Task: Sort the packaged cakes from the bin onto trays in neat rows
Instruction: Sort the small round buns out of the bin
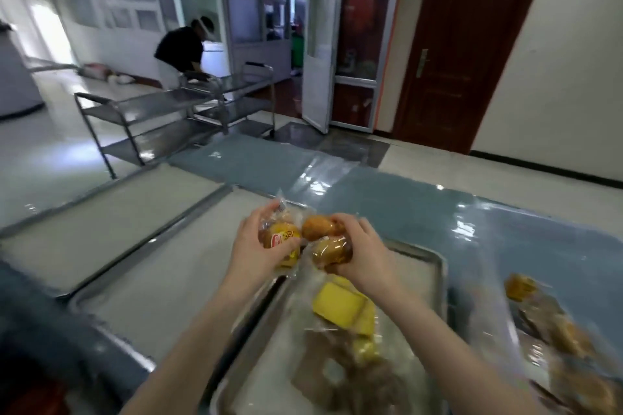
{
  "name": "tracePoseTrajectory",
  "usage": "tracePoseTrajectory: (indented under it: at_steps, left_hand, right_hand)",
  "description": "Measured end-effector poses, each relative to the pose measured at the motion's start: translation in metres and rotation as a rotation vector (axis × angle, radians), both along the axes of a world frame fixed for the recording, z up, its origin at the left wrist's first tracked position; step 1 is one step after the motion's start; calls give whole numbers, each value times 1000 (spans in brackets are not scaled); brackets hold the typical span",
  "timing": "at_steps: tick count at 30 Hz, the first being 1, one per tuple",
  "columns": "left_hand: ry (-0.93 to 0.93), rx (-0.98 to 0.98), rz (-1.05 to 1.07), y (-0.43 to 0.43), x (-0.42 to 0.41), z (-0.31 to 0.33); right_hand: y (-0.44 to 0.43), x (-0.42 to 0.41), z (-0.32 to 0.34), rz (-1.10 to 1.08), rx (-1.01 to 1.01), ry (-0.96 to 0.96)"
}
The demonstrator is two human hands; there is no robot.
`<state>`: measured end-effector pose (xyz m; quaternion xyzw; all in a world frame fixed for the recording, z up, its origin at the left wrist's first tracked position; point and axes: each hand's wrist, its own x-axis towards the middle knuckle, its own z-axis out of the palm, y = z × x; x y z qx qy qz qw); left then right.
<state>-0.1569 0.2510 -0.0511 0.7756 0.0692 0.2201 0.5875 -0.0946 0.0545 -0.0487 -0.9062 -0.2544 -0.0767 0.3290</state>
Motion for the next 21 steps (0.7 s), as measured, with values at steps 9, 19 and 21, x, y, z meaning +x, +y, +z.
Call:
tracePoseTrajectory:
  at_steps: [9, 19, 21]
  left_hand:
    - [140, -19, 156, 182, -59, -57]
    - [173, -15, 185, 311, 12, -73]
    - [177, -15, 166, 334, 41, -75]
  right_hand:
    - [192, -33, -56, 136, -11, 170]
    - [323, 40, -78, 171, 15, 189]
    - [345, 66, -85, 150, 30, 187]
